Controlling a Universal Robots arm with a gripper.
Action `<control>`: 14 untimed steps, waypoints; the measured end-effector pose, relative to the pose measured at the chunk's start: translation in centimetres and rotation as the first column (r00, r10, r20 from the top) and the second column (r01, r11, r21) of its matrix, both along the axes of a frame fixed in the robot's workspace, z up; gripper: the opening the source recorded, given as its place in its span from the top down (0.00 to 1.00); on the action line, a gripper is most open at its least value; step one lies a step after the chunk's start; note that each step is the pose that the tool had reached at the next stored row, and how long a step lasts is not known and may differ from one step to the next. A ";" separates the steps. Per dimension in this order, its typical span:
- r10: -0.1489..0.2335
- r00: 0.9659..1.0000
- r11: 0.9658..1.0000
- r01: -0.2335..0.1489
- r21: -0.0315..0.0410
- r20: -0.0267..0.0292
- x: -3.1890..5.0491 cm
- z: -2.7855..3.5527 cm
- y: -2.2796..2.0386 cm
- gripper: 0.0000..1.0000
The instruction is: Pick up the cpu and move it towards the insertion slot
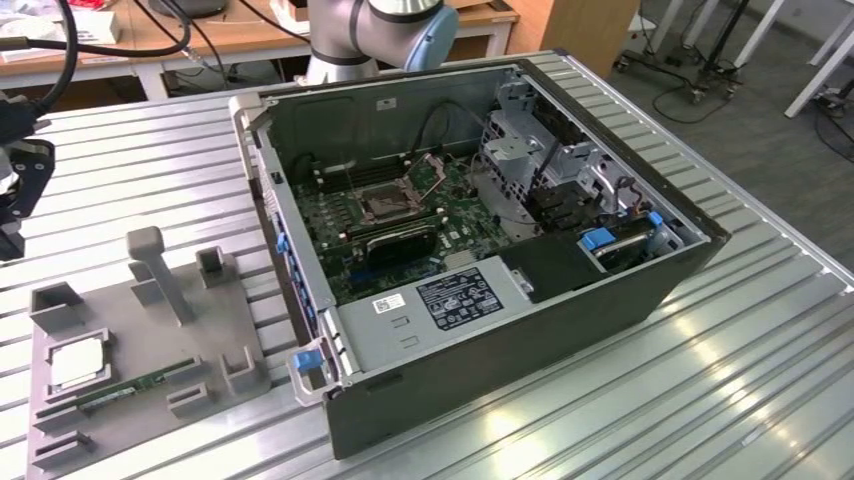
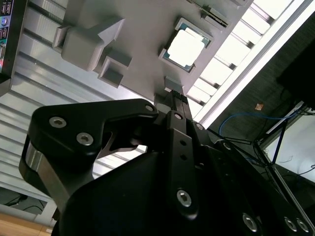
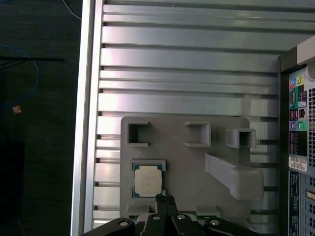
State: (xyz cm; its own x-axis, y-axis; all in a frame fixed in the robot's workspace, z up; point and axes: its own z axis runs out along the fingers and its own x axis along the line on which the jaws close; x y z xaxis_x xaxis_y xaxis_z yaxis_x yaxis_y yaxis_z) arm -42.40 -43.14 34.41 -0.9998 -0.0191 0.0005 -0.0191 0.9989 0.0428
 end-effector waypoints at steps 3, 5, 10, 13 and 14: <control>0.000 1.000 1.000 0.000 0.000 0.000 -0.01 -0.01 0.00 0.89; 0.000 1.000 1.000 0.000 0.000 0.000 -0.09 -0.03 0.00 0.89; 0.000 1.000 1.000 0.000 0.000 0.000 -0.43 -0.05 0.00 0.89; 0.000 1.000 1.000 0.000 0.000 0.000 -0.63 -0.07 -0.01 0.89; 0.000 1.000 1.000 0.000 0.000 0.000 -0.64 -0.07 -0.01 0.89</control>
State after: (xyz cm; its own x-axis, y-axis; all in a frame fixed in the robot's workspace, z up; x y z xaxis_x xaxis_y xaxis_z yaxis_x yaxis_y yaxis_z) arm -43.04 -43.15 34.34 -0.9998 -0.0193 0.0004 -0.0192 0.9989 0.0428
